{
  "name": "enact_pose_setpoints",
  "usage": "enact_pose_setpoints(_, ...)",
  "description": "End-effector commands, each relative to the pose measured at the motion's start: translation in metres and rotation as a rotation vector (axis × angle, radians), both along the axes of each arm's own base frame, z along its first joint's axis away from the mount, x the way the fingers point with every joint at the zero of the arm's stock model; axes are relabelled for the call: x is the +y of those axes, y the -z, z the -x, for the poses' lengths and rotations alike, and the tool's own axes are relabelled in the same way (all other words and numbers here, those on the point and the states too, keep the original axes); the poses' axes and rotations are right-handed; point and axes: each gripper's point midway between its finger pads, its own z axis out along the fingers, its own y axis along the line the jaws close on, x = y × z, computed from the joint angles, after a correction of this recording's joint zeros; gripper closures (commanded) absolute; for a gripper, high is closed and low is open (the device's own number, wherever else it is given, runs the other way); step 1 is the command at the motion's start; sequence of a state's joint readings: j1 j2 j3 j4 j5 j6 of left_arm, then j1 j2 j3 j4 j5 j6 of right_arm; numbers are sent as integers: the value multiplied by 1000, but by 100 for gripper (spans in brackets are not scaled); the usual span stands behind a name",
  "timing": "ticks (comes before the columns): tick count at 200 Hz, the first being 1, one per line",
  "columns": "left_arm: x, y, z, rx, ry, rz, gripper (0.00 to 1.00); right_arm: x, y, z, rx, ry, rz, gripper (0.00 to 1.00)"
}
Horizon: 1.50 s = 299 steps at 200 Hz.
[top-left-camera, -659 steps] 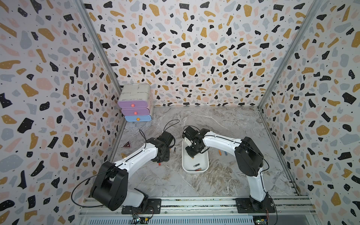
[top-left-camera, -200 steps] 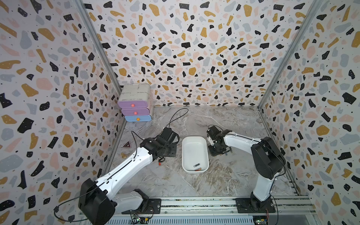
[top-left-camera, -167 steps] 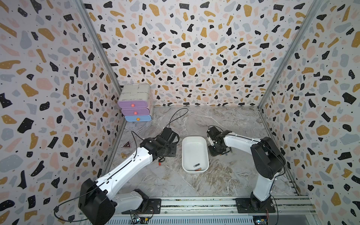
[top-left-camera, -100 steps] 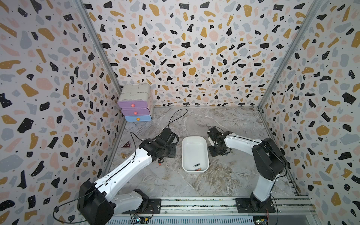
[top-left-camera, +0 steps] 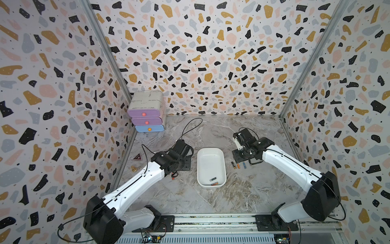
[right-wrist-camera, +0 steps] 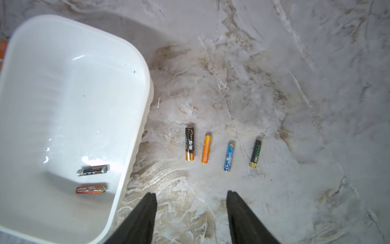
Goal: Take the batteries out of the storage box
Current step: Adjust the storage box at the center of the board.
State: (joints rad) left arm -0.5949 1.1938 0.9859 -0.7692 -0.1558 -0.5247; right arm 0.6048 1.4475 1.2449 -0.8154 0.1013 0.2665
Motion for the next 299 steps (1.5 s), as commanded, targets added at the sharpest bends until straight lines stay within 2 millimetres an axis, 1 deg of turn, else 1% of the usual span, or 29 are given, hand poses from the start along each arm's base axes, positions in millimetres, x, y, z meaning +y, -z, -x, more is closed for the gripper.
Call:
enact_pose_setpoints(1,10,3,-3,-4,-71,54,39,2,-28,17,-3,-58,12,41)
enact_pose_setpoints(18,16,7,-3,12,-100,104,42,34,-33,45,38,-195,-38,41)
enact_pose_setpoints(33,22,10,-2,14,-114,103,44,58,-25,75,111,-291,-82,41)
enact_pose_setpoints(46,26,12,-1,18,-124,98,44,75,-11,98,170,-352,-92,41)
enact_pose_setpoints(59,27,15,0,24,-127,96,44,89,7,118,231,-401,-91,41)
enact_pose_setpoints(69,27,18,1,31,-128,92,44,97,21,127,264,-422,-75,41)
enact_pose_setpoints(81,28,21,1,39,-134,91,44,106,36,132,289,-438,-55,41)
enact_pose_setpoints(102,25,22,2,47,-129,106,44,123,53,129,299,-446,-46,41)
enact_pose_setpoints(135,26,18,3,41,-120,99,43,146,66,114,288,-447,-52,40)
enact_pose_setpoints(161,29,18,5,41,-120,88,43,158,82,112,326,-449,-54,41)
enact_pose_setpoints(172,29,17,5,41,-121,86,43,160,84,111,326,-444,-55,41)
enact_pose_setpoints(182,30,17,6,41,-122,84,43,160,81,110,324,-443,-51,41)
enact_pose_setpoints(202,30,17,6,38,-119,84,43,158,66,109,300,-452,-59,41)
enact_pose_setpoints(220,28,17,5,40,-109,88,43,158,52,114,298,-475,-82,41)
enact_pose_setpoints(238,23,19,4,50,-95,105,45,159,48,118,306,-508,-97,41)
enact_pose_setpoints(252,14,16,3,54,-59,139,50,157,46,118,299,-528,-87,41)
enact_pose_setpoints(263,-1,10,2,48,9,196,54,153,41,114,283,-517,-80,42)
enact_pose_setpoints(277,-17,6,0,43,79,256,55,145,26,102,246,-466,-107,43)
enact_pose_setpoints(299,-43,15,6,129,190,319,57,124,-2,78,166,-373,-152,43)
